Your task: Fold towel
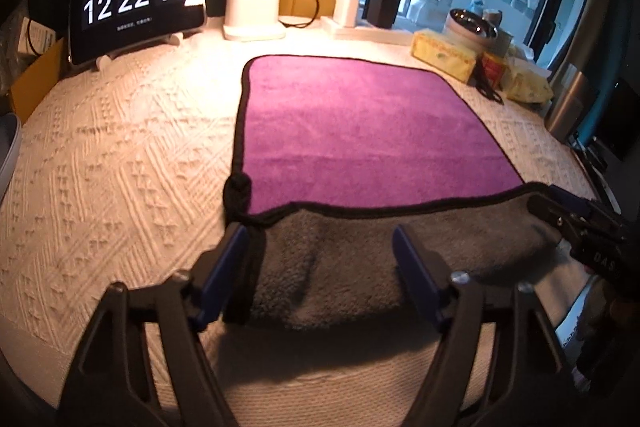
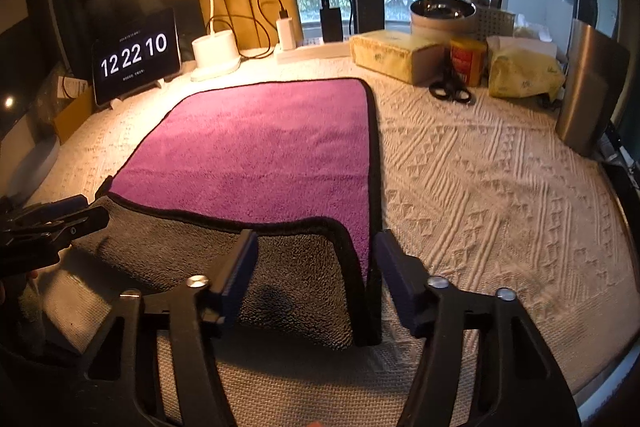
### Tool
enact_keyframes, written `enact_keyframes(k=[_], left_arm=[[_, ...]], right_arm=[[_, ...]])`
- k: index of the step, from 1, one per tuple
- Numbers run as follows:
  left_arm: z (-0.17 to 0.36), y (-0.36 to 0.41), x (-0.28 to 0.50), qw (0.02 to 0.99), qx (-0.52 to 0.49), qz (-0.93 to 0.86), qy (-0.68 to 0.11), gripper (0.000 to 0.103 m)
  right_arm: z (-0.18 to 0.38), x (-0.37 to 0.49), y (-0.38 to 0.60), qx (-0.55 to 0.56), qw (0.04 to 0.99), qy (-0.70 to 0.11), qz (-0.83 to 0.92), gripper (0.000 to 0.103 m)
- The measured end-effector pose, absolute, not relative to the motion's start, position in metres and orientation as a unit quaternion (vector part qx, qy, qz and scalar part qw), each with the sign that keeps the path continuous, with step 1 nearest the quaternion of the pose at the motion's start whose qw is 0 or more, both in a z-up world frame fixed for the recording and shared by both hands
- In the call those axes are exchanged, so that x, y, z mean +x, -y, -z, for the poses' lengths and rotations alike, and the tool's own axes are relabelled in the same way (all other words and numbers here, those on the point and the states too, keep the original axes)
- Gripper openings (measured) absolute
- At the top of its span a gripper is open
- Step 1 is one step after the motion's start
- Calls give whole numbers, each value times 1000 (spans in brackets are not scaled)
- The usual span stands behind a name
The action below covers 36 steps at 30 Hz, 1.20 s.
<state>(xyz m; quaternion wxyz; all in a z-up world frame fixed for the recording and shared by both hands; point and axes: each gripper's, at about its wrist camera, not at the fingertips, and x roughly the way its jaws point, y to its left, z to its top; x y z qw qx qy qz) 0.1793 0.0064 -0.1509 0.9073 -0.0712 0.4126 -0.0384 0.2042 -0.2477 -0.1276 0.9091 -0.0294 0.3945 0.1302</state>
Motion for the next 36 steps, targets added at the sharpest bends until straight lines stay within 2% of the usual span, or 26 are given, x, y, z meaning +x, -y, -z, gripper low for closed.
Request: enact_keyframes(k=[1, 2, 4, 5, 7, 8, 10, 12, 18, 36], left_arm=[[152, -7, 180, 906, -69, 37, -415, 67], [154, -8, 181, 905, -67, 34, -419, 60], [157, -8, 180, 904, -56, 28, -423, 49], [158, -7, 180, 904, -45, 21, -424, 42], [159, -7, 178, 906, -34, 18, -422, 36], [159, -7, 177, 907, -33, 20, -419, 30], [158, -5, 176, 908, -27, 25, -418, 24], [156, -2, 173, 911, -18, 31, -411, 17], [148, 0, 165, 917, -20, 43, -395, 14], [98, -7, 171, 942, -45, 56, -327, 14]], right_arm=[[129, 205, 248, -30, 908, -398, -131, 53], [130, 205, 247, -31, 907, -399, -132, 50], [132, 205, 246, -35, 905, -401, -135, 35], [133, 204, 244, -39, 905, -402, -135, 32], [135, 204, 242, -45, 903, -403, -140, 24], [135, 203, 241, -49, 903, -403, -142, 22], [137, 202, 239, -59, 903, -401, -145, 12], [137, 200, 238, -64, 904, -397, -147, 8], [127, 192, 242, -49, 911, -375, -162, 5], [74, 198, 241, -51, 940, -296, -160, 5]])
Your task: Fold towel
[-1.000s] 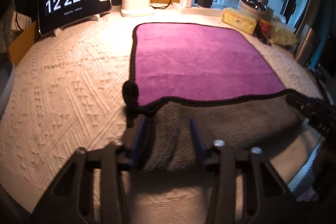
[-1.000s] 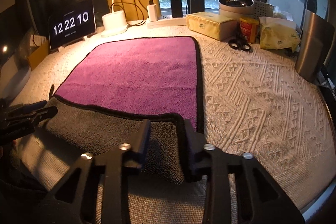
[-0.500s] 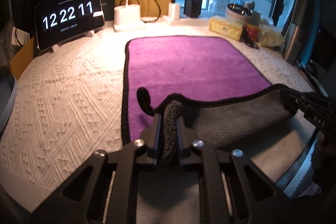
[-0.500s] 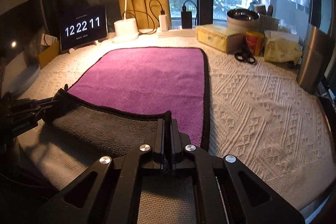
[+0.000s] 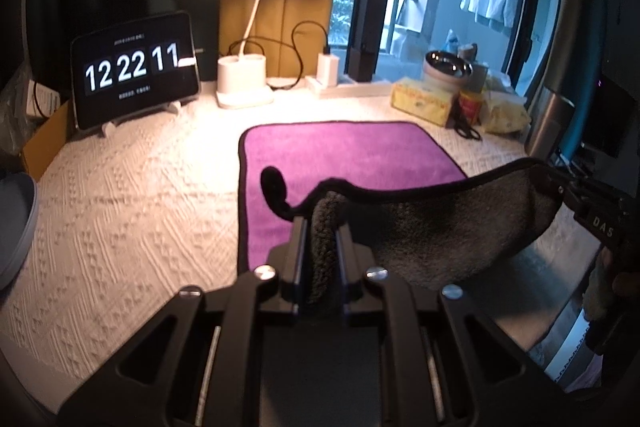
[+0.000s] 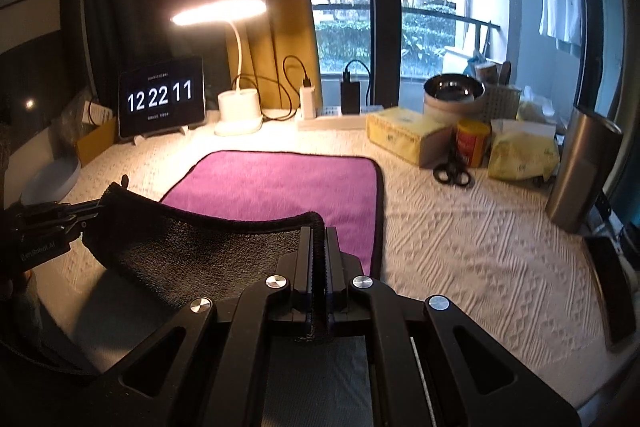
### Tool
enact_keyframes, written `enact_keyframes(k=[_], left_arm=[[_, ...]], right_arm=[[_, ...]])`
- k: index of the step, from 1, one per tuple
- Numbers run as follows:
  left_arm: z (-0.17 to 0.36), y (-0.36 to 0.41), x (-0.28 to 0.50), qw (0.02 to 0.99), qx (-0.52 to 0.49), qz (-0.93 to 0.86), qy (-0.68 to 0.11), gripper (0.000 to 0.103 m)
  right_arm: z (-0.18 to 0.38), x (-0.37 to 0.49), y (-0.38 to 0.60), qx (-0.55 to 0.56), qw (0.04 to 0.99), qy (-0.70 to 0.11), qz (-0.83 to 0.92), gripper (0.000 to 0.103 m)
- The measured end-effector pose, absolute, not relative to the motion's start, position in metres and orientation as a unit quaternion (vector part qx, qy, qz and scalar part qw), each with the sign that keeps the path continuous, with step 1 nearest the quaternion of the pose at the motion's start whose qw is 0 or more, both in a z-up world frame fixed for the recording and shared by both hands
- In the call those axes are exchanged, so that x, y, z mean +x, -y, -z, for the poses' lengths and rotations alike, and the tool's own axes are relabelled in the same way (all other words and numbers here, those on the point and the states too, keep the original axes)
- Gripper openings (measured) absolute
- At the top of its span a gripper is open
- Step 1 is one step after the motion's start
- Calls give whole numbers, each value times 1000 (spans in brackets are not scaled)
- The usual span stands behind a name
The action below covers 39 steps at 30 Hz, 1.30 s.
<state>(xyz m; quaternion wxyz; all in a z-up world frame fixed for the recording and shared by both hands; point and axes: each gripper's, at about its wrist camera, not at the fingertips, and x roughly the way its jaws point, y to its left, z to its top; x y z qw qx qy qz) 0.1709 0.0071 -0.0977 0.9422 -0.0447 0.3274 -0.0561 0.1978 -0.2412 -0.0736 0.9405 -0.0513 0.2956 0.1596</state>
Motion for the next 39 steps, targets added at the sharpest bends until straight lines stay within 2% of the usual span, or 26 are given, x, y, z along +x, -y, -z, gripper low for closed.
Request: enact_keyframes(k=[21, 39], left_arm=[[55, -13, 218, 963, -36, 50, -261, 14], [51, -9, 272, 967, -22, 50, -248, 14]], right_arm=[[34, 250, 236, -61, 961, -211, -168, 5], [32, 297, 237, -60, 964, -198, -165, 5]])
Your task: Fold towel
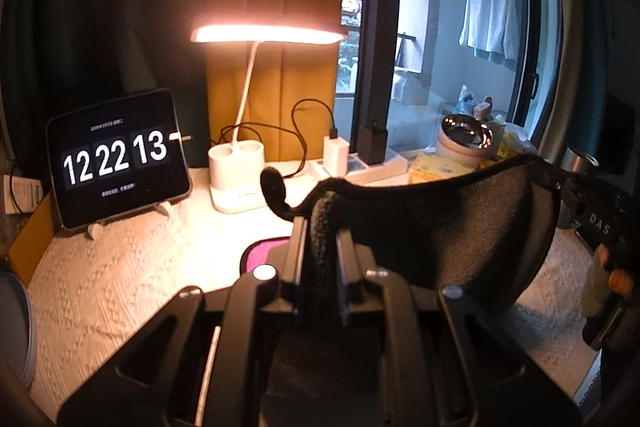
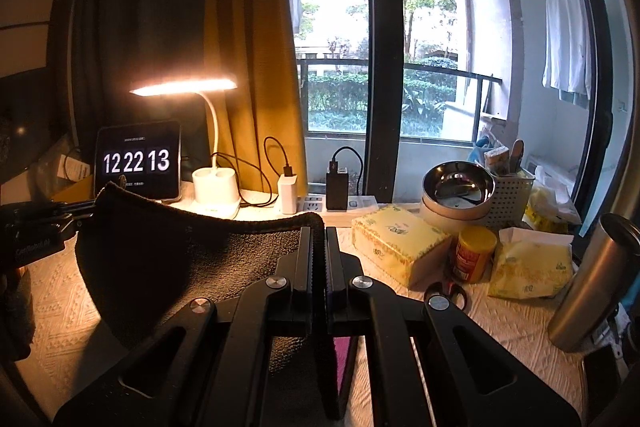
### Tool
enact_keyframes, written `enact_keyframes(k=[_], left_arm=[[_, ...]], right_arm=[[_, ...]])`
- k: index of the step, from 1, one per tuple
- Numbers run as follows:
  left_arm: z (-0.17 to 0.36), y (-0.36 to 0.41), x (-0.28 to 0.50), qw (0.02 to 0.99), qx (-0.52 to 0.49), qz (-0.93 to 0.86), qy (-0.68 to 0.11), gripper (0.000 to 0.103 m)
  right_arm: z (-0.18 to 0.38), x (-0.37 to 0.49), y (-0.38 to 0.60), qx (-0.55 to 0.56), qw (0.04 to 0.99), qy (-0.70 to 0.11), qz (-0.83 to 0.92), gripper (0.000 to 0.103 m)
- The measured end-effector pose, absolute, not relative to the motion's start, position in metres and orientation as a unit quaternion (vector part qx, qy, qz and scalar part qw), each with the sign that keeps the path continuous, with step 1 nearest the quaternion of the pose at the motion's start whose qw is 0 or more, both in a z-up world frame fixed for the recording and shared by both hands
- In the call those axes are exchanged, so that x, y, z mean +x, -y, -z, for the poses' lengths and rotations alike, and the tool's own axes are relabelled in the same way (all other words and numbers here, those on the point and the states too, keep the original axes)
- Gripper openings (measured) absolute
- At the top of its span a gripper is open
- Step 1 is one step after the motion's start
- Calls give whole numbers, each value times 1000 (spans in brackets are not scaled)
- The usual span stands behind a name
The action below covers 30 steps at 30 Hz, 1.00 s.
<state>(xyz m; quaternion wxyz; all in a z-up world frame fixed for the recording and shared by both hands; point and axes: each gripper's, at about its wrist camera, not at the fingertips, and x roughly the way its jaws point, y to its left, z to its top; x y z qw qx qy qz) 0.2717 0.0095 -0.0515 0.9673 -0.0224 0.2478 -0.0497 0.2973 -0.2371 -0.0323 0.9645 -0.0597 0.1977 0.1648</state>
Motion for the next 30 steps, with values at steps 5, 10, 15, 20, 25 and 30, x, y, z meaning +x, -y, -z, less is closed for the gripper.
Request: enact_keyframes(k=[5, 10, 15, 20, 25, 30], left_arm=[[58, -10, 290, 966, -22, 47, -252, 14], [67, -12, 307, 964, -23, 45, -261, 14], [76, -15, 323, 962, -23, 42, -268, 14], [82, -17, 338, 961, -22, 37, -272, 14], [97, -22, 358, 955, -27, 36, -292, 14], [116, -25, 376, 947, -34, 27, -319, 14]], right_arm=[[34, 316, 237, -60, 965, -197, -163, 5], [41, 330, 236, -62, 964, -201, -163, 5], [49, 342, 235, -60, 962, -210, -162, 5], [60, 359, 234, -60, 959, -227, -156, 5], [79, 383, 227, -75, 951, -261, -150, 5], [99, 403, 217, -99, 941, -290, -145, 5]])
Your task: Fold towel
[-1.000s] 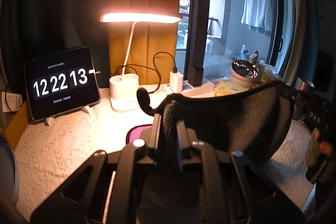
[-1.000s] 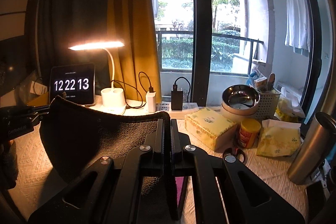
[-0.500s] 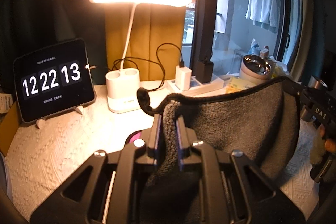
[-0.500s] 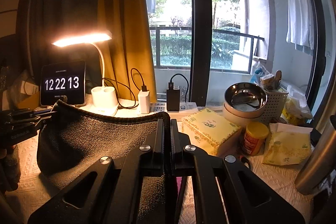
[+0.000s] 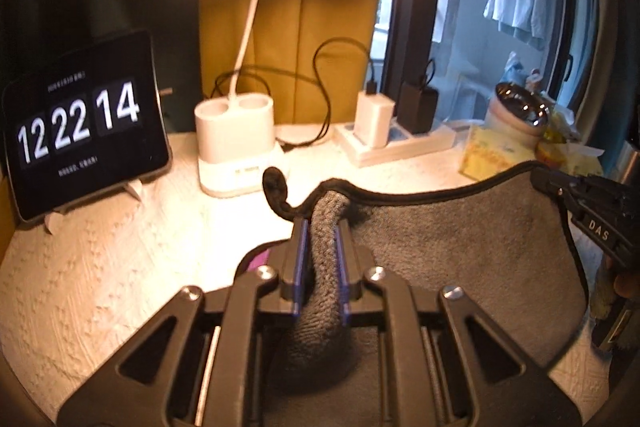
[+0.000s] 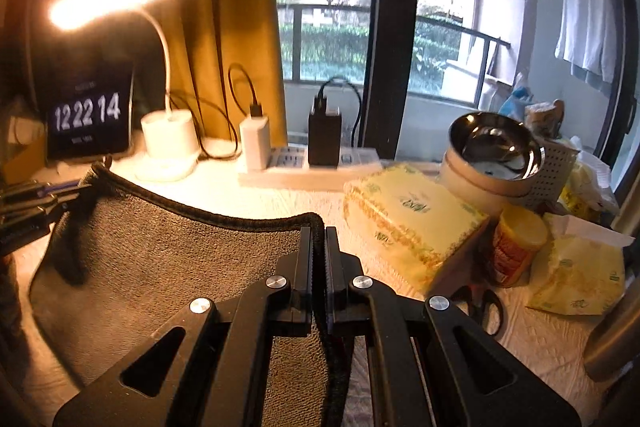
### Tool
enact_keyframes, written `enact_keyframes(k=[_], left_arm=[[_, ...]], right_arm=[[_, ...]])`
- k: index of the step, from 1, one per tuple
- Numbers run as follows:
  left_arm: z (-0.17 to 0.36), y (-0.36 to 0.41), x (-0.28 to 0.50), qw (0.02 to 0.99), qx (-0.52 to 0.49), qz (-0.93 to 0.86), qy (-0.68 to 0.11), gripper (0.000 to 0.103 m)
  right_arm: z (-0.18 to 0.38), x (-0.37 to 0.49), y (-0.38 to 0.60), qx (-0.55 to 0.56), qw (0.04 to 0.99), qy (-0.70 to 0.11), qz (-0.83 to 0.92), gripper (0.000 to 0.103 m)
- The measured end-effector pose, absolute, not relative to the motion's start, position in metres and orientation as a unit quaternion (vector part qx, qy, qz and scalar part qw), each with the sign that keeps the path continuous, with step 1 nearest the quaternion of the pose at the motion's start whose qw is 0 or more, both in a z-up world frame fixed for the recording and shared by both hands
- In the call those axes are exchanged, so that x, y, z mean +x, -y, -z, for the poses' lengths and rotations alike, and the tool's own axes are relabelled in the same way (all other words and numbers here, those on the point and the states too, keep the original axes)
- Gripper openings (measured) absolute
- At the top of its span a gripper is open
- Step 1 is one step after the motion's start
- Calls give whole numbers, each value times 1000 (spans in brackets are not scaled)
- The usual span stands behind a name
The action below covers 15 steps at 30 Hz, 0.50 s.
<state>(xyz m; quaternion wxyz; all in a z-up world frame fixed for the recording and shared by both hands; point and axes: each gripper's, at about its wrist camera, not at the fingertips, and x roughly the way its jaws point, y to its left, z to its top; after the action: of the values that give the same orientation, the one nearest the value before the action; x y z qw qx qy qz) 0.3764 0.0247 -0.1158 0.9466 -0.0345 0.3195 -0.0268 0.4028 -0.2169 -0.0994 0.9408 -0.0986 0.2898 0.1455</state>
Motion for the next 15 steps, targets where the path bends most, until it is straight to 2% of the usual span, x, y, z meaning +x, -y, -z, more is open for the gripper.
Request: enact_keyframes(k=[15], left_arm=[[162, -30, 417, 907, -45, 4, -419, 18]], right_arm=[[142, 440, 209, -113, 907, -385, -126, 5]])
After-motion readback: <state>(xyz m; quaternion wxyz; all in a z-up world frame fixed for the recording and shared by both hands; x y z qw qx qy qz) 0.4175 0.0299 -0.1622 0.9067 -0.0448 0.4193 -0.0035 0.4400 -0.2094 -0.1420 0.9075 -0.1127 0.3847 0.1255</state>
